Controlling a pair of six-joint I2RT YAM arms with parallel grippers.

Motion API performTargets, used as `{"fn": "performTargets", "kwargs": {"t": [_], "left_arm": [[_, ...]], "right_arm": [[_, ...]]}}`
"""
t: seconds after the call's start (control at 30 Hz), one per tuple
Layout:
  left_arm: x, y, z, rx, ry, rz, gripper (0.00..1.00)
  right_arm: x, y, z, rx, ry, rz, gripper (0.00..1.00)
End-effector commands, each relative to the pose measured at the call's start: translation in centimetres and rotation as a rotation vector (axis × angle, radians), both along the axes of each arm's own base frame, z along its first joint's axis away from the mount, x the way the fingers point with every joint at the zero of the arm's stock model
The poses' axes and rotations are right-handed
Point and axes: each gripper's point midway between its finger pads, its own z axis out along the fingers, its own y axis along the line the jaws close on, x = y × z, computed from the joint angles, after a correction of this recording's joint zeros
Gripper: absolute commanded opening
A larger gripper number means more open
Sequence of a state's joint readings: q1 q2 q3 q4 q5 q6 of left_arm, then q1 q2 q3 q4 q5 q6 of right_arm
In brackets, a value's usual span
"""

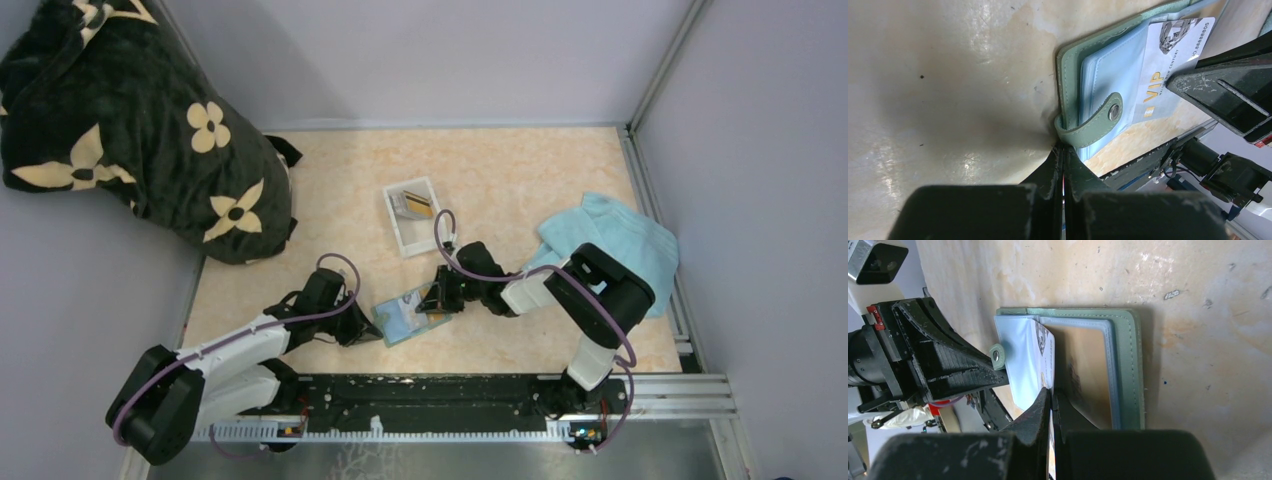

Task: Put the credit cards into the card holder
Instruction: Insert the credit card into the card holder.

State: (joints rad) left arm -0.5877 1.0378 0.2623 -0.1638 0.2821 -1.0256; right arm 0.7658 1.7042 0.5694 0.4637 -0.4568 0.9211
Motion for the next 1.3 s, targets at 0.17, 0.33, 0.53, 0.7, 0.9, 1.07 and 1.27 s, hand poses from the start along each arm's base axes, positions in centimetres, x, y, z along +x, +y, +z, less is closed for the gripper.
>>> {"fn": "performTargets", "kwargs": {"t": [0.17,0.33,0.53,0.7,0.9,1.07,1.27], "left_arm": [[-0.7,1.7,-1.9,0.106,0.027,0.008,0.0],[-0.5,1.7,-2.0,0.109,0.028,0.012,0.0],[-0.4,1.6,-2.1,0.113,0.029,0.015,0.0],[-0.2,1.6,-2.1,0.116,0.025,0.016,0.0],[-0.1,1.5,-2.0,0.114,0.025,0.018,0.0],[-0.1,1.4,-1.9,0.107,0.024,0.019,0.0],[-0.1,1.2,-1.8,0.094,0.026,0.02,0.0]], "right_arm": [[-2.5,-1.4,-2.3,-0.092,0.03,0.052,0.0],[-3.0,-1.5,-2.2,-0.084,0.046,0.061,0.0],[-3.5,-1.5,-2.3,-0.082,0.058,0.092,0.0],[-3.8,-1.5,-2.5,-0.089,0.064,0.117,0.0],[-3.5,-1.0,-2.7,-0.089,0.068,0.131,0.0],[-3.1,-0.7,-2.6,-0.091,0.066,0.131,0.0],[-3.0,-0.5,-2.6,-0.127,0.056,0.137,0.04]]}}
